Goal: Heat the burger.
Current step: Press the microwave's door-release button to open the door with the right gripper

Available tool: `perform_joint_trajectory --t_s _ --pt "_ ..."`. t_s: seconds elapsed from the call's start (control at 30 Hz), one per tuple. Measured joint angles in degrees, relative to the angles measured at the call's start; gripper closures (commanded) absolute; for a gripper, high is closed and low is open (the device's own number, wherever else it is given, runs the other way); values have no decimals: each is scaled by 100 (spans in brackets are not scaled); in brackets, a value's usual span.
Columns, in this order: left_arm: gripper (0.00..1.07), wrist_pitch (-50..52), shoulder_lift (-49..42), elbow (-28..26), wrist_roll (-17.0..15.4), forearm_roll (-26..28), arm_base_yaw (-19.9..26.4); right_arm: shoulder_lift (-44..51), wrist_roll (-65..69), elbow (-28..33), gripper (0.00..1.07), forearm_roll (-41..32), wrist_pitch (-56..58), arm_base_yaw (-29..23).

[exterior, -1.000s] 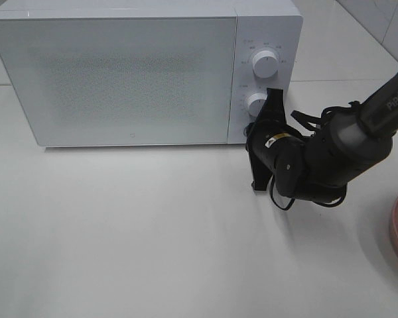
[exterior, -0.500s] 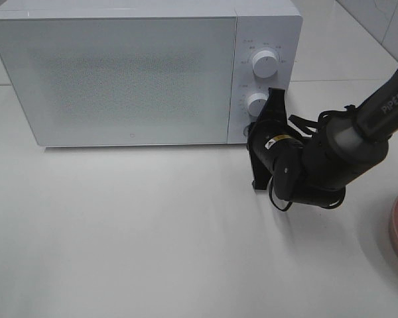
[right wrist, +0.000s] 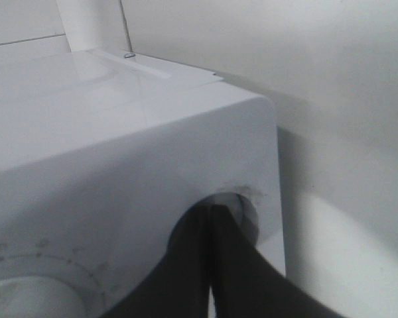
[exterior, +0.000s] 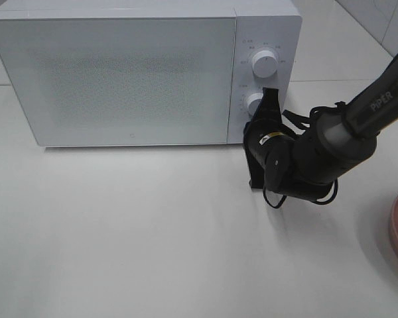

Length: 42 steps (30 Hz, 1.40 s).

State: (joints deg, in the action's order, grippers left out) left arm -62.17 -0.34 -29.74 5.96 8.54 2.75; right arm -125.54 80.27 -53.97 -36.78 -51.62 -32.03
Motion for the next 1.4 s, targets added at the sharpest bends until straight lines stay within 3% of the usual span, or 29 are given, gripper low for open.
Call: perform_joint_trajectory --t_s 0.97,1.4 --pt "9 0 0 0 0 -6 0 -97 -378 -143 107 -258 57 -57" --pt "9 0 0 0 0 -6 0 183 -34 281 107 103 -40 -74"
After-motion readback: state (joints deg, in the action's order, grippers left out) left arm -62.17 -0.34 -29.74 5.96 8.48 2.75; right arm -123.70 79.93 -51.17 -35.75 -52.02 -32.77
